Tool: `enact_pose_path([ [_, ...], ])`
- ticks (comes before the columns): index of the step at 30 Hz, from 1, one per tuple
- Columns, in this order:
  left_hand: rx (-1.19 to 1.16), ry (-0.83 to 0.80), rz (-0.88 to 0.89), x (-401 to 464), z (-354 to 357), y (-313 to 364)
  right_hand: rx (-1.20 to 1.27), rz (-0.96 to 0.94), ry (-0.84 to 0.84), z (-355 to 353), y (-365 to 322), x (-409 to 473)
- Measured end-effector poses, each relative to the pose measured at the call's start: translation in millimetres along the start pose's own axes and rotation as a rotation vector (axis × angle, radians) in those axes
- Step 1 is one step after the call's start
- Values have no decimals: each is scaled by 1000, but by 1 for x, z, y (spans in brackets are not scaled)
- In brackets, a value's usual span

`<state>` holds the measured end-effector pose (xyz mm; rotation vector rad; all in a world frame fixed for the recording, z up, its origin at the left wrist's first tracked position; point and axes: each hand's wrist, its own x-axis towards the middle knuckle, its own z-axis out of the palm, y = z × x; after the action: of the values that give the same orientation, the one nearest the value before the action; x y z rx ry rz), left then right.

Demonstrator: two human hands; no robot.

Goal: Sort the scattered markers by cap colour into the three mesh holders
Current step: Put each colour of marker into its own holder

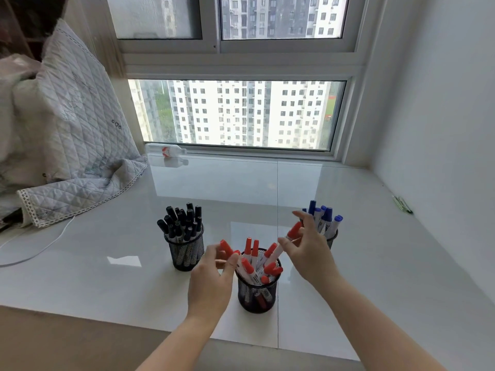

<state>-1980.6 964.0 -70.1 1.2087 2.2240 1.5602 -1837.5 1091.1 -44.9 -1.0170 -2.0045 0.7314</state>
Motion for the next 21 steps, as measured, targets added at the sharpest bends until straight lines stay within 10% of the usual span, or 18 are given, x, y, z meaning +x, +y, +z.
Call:
enact_pose_path([
  [21, 171, -53, 201, -12, 0, -15, 246, 143, -403, 19, 17, -29],
])
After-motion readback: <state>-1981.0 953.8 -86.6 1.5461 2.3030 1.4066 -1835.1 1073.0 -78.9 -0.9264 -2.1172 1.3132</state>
